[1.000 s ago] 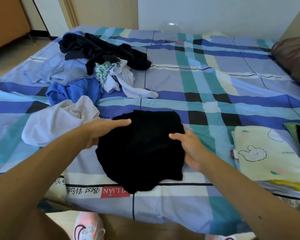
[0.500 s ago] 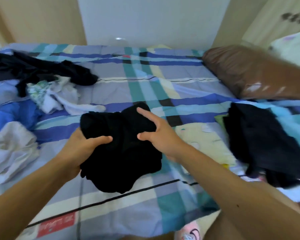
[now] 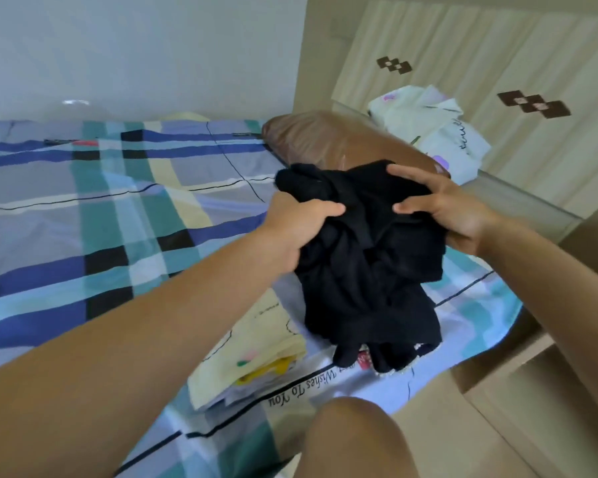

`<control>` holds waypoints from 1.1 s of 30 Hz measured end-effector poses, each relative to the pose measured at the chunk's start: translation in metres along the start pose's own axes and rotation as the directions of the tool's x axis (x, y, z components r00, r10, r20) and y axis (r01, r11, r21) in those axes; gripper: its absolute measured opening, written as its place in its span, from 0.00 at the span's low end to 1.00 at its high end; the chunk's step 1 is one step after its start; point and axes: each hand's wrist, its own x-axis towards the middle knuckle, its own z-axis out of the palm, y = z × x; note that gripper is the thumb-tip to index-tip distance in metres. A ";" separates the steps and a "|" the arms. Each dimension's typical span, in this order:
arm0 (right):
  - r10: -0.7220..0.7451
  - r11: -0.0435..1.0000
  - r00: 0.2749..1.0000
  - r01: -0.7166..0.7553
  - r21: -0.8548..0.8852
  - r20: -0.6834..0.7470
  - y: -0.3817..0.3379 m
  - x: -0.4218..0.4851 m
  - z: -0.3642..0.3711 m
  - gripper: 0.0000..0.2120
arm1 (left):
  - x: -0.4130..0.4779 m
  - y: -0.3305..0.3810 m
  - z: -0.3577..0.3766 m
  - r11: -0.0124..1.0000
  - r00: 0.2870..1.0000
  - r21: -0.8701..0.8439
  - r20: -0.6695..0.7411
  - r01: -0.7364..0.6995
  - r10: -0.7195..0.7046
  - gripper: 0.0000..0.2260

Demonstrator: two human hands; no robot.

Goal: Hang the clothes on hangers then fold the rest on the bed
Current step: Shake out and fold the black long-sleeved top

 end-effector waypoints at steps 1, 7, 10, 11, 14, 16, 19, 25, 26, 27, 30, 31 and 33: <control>0.020 1.000 0.999 -0.019 0.003 -0.047 0.017 0.006 -0.012 0.30 | 0.013 -0.008 0.014 0.999 0.999 0.017 0.015 0.042 -0.042 0.42; 0.158 0.886 0.951 -0.255 -0.388 -0.265 0.144 0.015 -0.026 0.32 | 0.053 -0.079 0.033 0.792 0.984 0.586 -0.132 0.174 -0.119 0.42; -0.057 0.825 0.946 -0.134 -0.548 -0.318 0.161 0.014 -0.023 0.35 | 0.042 -0.073 0.035 0.430 0.900 0.899 -0.115 -0.086 0.421 0.33; -0.134 0.827 0.947 -0.056 -0.559 -0.292 0.160 0.015 -0.021 0.33 | 0.038 -0.068 0.041 0.319 0.801 0.919 -0.006 -0.231 0.598 0.29; -0.255 0.827 0.952 0.122 -0.549 -0.172 0.144 0.022 -0.007 0.29 | 0.043 -0.057 0.069 0.062 0.642 0.865 0.319 -0.497 0.697 0.25; -0.242 0.832 0.967 0.164 -0.530 -0.080 0.146 0.030 0.001 0.28 | 0.057 -0.063 0.076 0.056 0.779 0.863 0.423 -0.502 0.462 0.32; -0.112 0.808 0.994 0.093 -0.581 0.005 0.171 0.034 0.005 0.29 | 0.073 -0.100 0.054 -0.008 0.910 0.919 0.391 -0.394 0.141 0.45; -0.085 0.760 0.996 0.075 -0.645 0.016 0.187 0.028 0.008 0.29 | 0.070 -0.127 0.031 0.033 0.914 0.928 0.358 -0.370 0.189 0.45; -0.066 0.769 0.998 0.059 -0.636 0.012 0.182 0.029 0.007 0.29 | 0.068 -0.123 0.033 0.047 0.914 0.927 0.358 -0.373 0.189 0.44; -0.052 0.785 0.999 0.039 -0.619 -0.003 0.174 0.030 0.007 0.29 | 0.064 -0.117 0.033 0.074 0.914 0.923 0.358 -0.377 0.193 0.43; -0.118 0.841 0.984 0.029 -0.541 -0.131 0.148 0.029 0.011 0.29 | 0.050 -0.097 0.027 0.265 0.906 0.877 0.336 -0.401 0.258 0.37; -0.160 0.854 0.974 0.054 -0.518 -0.162 0.138 0.027 0.016 0.28 | 0.041 -0.090 0.020 0.355 0.905 0.843 0.314 -0.405 0.287 0.34; -0.215 0.881 0.961 0.115 -0.460 -0.172 0.117 0.024 0.030 0.27 | 0.022 -0.078 -0.002 0.462 0.901 0.784 0.281 -0.414 0.330 0.30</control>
